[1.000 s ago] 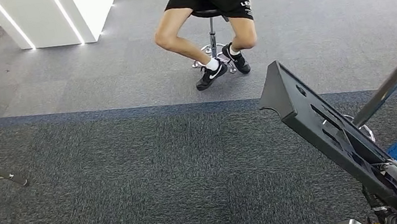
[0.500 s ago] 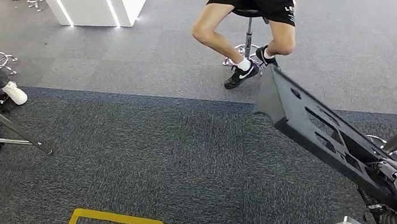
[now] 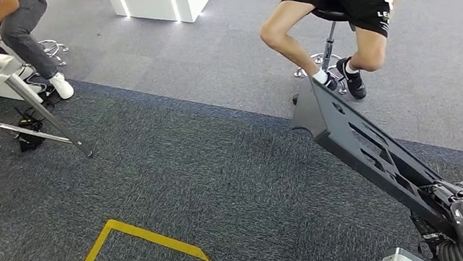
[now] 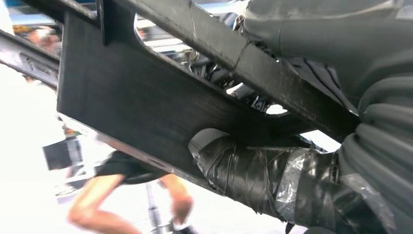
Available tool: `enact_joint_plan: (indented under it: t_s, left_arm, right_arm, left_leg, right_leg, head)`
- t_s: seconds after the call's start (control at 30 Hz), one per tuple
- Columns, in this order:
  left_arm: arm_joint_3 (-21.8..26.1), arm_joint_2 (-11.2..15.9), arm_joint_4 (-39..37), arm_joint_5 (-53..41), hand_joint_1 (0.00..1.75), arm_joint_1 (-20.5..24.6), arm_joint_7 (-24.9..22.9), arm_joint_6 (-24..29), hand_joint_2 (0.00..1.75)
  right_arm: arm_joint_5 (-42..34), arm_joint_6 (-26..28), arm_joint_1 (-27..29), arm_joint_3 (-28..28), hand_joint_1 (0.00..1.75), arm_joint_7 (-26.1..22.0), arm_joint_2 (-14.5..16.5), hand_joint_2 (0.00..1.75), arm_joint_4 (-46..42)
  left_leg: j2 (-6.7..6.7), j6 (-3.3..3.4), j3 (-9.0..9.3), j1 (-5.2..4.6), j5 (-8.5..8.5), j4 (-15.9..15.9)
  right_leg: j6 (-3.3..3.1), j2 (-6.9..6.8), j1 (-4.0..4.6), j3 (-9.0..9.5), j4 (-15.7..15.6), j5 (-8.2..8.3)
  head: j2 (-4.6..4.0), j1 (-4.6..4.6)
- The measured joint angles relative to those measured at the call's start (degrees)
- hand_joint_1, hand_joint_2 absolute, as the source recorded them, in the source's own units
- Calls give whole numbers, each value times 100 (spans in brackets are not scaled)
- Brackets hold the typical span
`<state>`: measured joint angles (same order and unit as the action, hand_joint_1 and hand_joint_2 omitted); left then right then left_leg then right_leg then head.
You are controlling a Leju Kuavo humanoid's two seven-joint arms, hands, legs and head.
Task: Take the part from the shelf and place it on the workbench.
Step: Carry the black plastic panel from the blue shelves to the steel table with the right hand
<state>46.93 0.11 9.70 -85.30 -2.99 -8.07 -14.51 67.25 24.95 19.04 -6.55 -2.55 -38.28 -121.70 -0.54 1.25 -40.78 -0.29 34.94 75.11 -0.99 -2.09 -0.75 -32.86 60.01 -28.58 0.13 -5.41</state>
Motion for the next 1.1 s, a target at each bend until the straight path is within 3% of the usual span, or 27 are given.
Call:
enact_joint_plan:
  t_s: [0.03,0.07,0.13,0.2,0.23,0.3,0.33,0.37,0.43,0.5,0.53,0.57,0.6,0.67,0.73,0.8,0.83,0.9,0.97,1.0,1.03,1.07,1.1]
  left_arm:
    - [0,-5,0,-2,0,-4,0,0,175]
    - [0,-8,0,-3,0,-12,0,0,175]
    - [0,-8,0,-5,0,-19,1,1,175]
    - [0,-9,0,-9,0,-8,20,10,175]
    - [-1,-9,0,-20,0,-6,38,22,175]
    - [-3,-9,0,-54,0,-20,83,46,175]
    - [-8,-19,0,-74,0,-34,98,53,175]
    - [-14,-33,0,-90,0,-41,109,56,175]
    - [-27,-75,0,-106,0,-44,121,67,175]
    - [-31,-108,-1,-101,0,-34,138,77,175]
    - [-32,-123,-1,-92,0,-26,145,65,175]
    - [-32,-138,-2,-81,0,-17,149,43,175]
    - [-33,-149,-2,-70,0,-8,152,17,175]
    - [-32,-161,-2,-56,0,9,153,-25,175]
    - [-31,-162,-2,-57,0,17,154,-58,175]
    - [-31,-164,-2,-61,0,8,157,-96,175]
    - [-31,-166,-3,-65,0,0,163,-109,175]
    - [-32,-167,-3,-79,0,4,184,-116,175]
    - [-31,-168,-3,-99,0,25,211,-115,175]
    - [-31,-172,-3,-108,0,33,224,-114,175]
    - [-32,-175,-4,-111,0,32,231,-114,175]
    - [-32,-179,-4,-115,0,26,237,-114,175]
    - [-33,-181,-4,-119,0,15,238,-114,175]
  right_arm:
    - [0,-4,-4,2,175,-1,-1,175,1]
    - [0,-5,-8,4,175,-2,-4,175,3]
    - [0,-5,-17,4,175,-2,-13,175,6]
    - [-22,-5,-8,-4,175,2,-22,175,7]
    - [-59,-7,29,-20,175,8,-30,175,-3]
    - [-260,-27,230,-143,175,15,-87,175,-91]
    - [-459,-65,417,-277,175,-23,-134,175,-169]
    - [-762,-158,636,-518,175,-160,-179,175,-271]
    - [-1483,-514,994,-1215,175,-711,-190,175,-442]
    - [-1992,-998,1095,-2017,175,-1407,-91,175,-554]
    - [-2085,-1190,1077,-2329,175,-1650,-35,175,-584]
    - [-2119,-1351,1051,-2582,175,-1825,14,175,-606]
    - [-2118,-1457,1023,-2763,175,-1900,43,175,-622]
    - [-2154,-1636,979,-3052,175,-1933,65,175,-658]
    - [-2264,-1812,966,-3336,175,-1915,69,175,-719]
    - [-2387,-1976,965,-3621,175,-1914,72,175,-793]
    - [-2430,-2036,961,-3747,175,-1927,74,175,-833]
    - [-2492,-2127,960,-3965,175,-1958,84,175,-921]
    - [-2533,-2189,965,-4143,175,-1984,97,175,-993]
    - [-2550,-2221,964,-4218,175,-1991,105,175,-1023]
    - [-2569,-2256,962,-4285,175,-1996,115,175,-1048]
    - [-2592,-2299,961,-4339,175,-2000,124,175,-1068]
    - [-2617,-2354,959,-4386,175,-2008,129,175,-1085]
  left_leg:
    - [12,1,-37,11,-40,64]
    - [30,12,50,14,-189,-114]
    - [216,67,445,-18,-574,-894]
    - [421,131,719,-88,-742,-1464]
    - [449,156,752,-120,-734,-1557]
    - [302,216,786,-136,-763,-1631]
    - [226,246,835,-131,-793,-1701]
    - [156,280,891,-118,-828,-1772]
    - [35,324,958,-103,-869,-1847]
    - [-87,344,964,-103,-865,-1842]
    - [-154,344,970,-102,-853,-1832]
    - [-228,337,981,-96,-836,-1816]
    - [-303,323,995,-87,-812,-1788]
    - [-445,276,975,-76,-737,-1687]
    - [-565,219,906,-76,-681,-1602]
    - [-676,167,867,-66,-670,-1591]
    - [-654,142,862,-62,-653,-1567]
    - [-410,80,748,-62,-496,-1299]
    - [-106,27,385,-33,-186,-618]
    - [-43,10,176,-9,-66,-264]
    - [-11,-1,25,15,-38,-37]
    - [8,-6,-23,34,-122,-16]
    - [38,-2,46,46,-307,-220]
  right_leg:
    - [-3,-73,9,6,0,-10]
    - [-1,-138,16,20,0,-22]
    - [13,-269,24,68,-4,-54]
    - [53,-387,31,109,-14,-84]
    - [82,-450,26,126,-26,-95]
    - [154,-566,6,174,-54,-118]
    - [186,-510,-12,199,-31,-153]
    - [206,-366,-23,177,81,-239]
    - [221,34,-43,-76,636,-548]
    - [243,195,-49,-489,1329,-811]
    - [260,208,-54,-612,1481,-793]
    - [275,213,-59,-626,1414,-654]
    - [285,231,-69,-528,1133,-424]
    - [298,455,-99,-223,376,-24]
    - [279,621,-107,-91,34,77]
    - [225,522,-101,-83,24,61]
    - [193,458,-103,-55,-5,60]
    - [121,318,-114,22,-63,47]
    - [81,168,-91,77,-83,3]
    - [77,92,-82,100,-83,-24]
    - [79,16,-73,130,-83,-56]
    - [87,-54,-65,169,-83,-90]
    - [96,-121,-59,218,-83,-128]
  head:
    - [0,0]
    - [0,-1]
    - [0,1]
    - [0,3]
    - [0,4]
    - [1,5]
    - [1,7]
    - [1,9]
    - [1,24]
    - [1,33]
    - [1,33]
    - [0,33]
    - [0,33]
    - [0,35]
    - [0,35]
    - [0,35]
    - [0,34]
    - [0,20]
    - [0,5]
    - [0,6]
    - [0,5]
    - [0,5]
    - [0,5]
